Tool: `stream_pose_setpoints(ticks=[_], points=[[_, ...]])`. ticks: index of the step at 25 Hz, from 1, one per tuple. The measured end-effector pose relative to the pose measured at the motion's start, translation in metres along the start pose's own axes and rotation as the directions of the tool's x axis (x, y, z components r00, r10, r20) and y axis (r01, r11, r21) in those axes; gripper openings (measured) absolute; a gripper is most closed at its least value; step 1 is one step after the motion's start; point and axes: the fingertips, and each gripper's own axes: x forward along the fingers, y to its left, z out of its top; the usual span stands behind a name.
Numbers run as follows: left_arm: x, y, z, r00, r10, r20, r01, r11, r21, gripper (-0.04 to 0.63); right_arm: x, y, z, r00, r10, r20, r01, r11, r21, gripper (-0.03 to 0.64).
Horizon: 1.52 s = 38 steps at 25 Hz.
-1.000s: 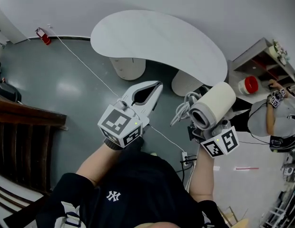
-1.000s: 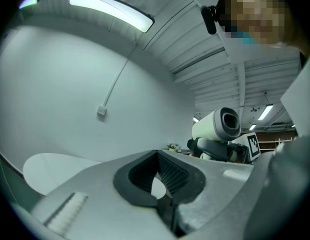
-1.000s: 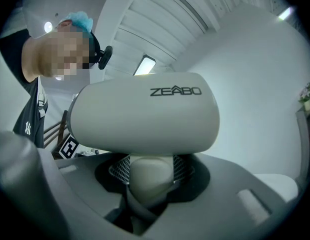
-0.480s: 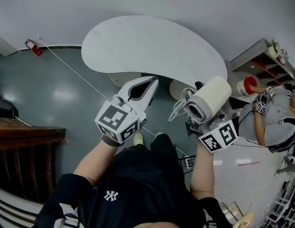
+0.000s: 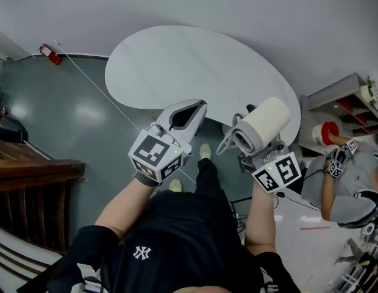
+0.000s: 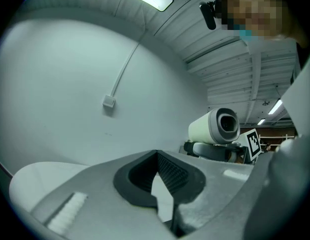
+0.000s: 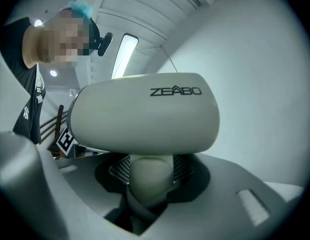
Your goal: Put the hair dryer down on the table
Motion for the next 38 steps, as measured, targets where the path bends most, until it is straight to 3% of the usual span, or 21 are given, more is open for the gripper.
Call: stream_pose_setpoints(ticks=[11, 19, 38], points=[[0.108, 0.065, -0.021, 0.99, 0.138, -0.027, -0.138, 0.99, -0.017, 0.0, 0.071, -0.119, -0.038, 0.98, 0.121, -0.16, -0.126, 0.992, -0.018, 0.184], [0.145, 0.096, -0.052, 0.982, 0.18, -0.063, -0.181, 0.983, -0.006, 0.0, 0.093, -0.169, -0.083, 0.961, 0.124, -0.248, -0.127, 0.992, 0.006, 0.184], [0.183, 0.171, -0.16, 0.96, 0.217, -0.175, -0.234, 0.969, -0.083, 0.0, 0.13, -0.225, -0.24, 0.839, 0.113, -0.532, -0.148, 0.989, -0.022, 0.183]])
